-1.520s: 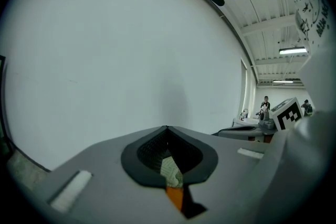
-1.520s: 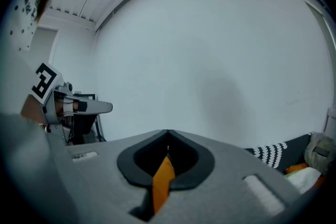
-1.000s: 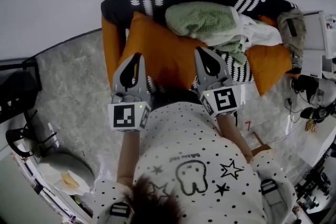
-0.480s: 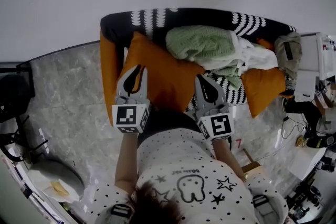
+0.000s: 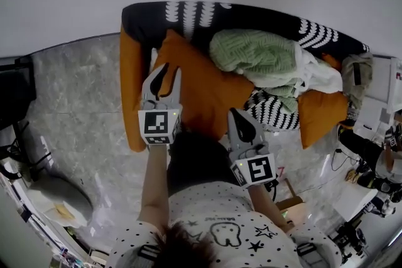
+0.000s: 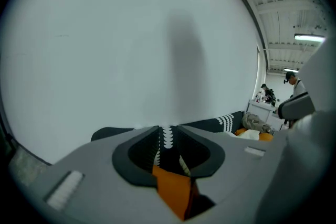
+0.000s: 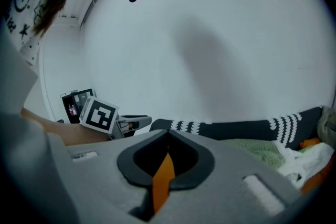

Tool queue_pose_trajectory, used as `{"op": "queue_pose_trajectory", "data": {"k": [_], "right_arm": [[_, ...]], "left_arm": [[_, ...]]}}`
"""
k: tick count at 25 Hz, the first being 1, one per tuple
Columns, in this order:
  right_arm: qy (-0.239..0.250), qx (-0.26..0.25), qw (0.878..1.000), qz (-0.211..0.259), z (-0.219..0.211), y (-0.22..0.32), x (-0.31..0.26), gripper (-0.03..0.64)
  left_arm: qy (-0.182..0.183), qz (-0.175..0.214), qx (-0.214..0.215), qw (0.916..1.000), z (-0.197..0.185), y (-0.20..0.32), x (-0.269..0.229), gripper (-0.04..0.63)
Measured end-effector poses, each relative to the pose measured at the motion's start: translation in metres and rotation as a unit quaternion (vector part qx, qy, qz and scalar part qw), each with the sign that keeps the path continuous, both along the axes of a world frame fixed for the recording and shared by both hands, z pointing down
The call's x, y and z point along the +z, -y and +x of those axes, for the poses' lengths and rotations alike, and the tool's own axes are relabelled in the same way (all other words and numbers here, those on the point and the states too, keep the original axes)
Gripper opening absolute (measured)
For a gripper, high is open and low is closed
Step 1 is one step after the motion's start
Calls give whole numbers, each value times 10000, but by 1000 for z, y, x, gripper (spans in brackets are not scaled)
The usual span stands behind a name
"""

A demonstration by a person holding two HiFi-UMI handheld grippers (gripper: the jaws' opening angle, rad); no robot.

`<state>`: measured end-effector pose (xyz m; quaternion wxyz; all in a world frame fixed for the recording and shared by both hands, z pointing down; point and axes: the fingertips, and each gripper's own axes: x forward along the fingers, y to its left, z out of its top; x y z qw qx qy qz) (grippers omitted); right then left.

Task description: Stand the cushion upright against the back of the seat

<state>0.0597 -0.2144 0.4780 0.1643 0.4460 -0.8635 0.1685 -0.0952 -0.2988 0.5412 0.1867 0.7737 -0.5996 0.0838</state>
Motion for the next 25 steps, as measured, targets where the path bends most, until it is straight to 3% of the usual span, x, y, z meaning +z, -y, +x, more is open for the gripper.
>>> {"op": "queue_pose_trajectory", "data": {"k": [4, 8, 14, 20, 25], "right_arm": [[103, 114, 9999, -9, -4, 5, 13, -2], [16, 204, 9998, 29, 6, 8, 28, 0], [-110, 353, 9989, -290, 16, -12, 64, -2], [-152, 370, 9977, -548, 13, -29, 88, -2], [-228, 344, 9966, -720, 9, -35, 101, -1]], "left_arm": [[226, 124, -122, 9996, -13, 11, 28, 117], [214, -26, -303, 9993, -18, 18, 63, 135], [214, -155, -426, 9987, -26, 31, 108, 176], [151, -573, -301, 9978, -23, 46, 158, 229], [650, -987, -272, 9926, -26, 55, 193, 243]]}}
